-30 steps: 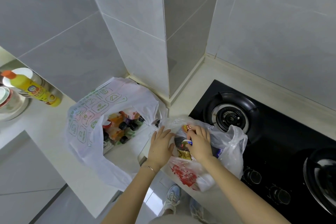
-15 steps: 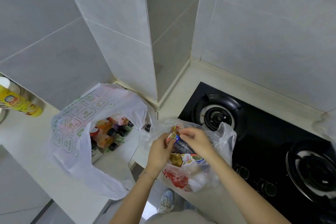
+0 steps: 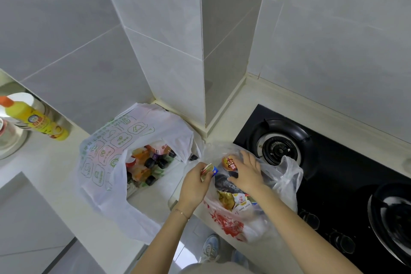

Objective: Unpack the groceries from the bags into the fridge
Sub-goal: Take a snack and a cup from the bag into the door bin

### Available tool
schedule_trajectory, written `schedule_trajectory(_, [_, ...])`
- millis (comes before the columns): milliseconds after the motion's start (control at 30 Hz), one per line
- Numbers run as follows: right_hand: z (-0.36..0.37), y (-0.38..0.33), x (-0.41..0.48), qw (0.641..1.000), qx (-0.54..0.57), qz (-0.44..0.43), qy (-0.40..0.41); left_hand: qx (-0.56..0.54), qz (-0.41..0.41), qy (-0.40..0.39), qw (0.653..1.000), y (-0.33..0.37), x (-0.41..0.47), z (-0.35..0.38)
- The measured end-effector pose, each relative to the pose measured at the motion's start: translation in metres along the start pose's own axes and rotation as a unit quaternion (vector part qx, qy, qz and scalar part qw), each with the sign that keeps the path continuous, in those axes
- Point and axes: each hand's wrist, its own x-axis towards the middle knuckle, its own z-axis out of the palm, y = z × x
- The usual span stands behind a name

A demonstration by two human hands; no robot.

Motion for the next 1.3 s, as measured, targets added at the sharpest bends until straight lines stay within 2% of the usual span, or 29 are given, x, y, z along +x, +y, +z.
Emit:
schedule_trajectory(167, [0.003, -0.007, 0.014, 0.998, -0.050, 0.024, 0.012, 0.009, 0.008, -0.013, 1.000, 0.000, 0.005, -0.002])
schedule_trajectory(400, [0.004, -0.006, 0.012, 0.998, -0.002, 0.016, 0.053, -0.019, -0.008, -0.025, 0.999, -0.006, 0.012, -0.006])
schedule_trajectory(733, [-0.027, 0.003, -0.042, 0.970, 0.225, -0.018, 0.090, -0.125, -0.038, -0.002, 0.991, 0.024, -0.002, -0.007])
schedule_trajectory(833, [-0.030, 0.009, -0.062, 0.949, 0.299, -0.043, 0.087, -0.143, -0.052, 0.025, 0.988, 0.032, -0.024, 0.001])
schedule_trajectory(933, [-0.031, 0.013, -0.081, 0.917, 0.392, -0.063, 0.044, -0.168, -0.059, 0.044, 0.983, 0.042, -0.051, 0.007])
schedule_trajectory(1033, [-0.026, 0.019, -0.101, 0.897, 0.429, -0.108, -0.005, -0.224, -0.066, 0.078, 0.969, 0.048, -0.087, 0.017])
schedule_trajectory(1167, [-0.021, 0.027, -0.133, 0.883, 0.431, -0.185, -0.028, -0.308, -0.106, 0.156, 0.933, 0.053, -0.152, 0.038])
schedule_trajectory(1300, [-0.023, 0.023, -0.173, 0.851, 0.463, -0.238, -0.075, -0.344, -0.139, 0.241, 0.897, 0.061, -0.228, 0.050])
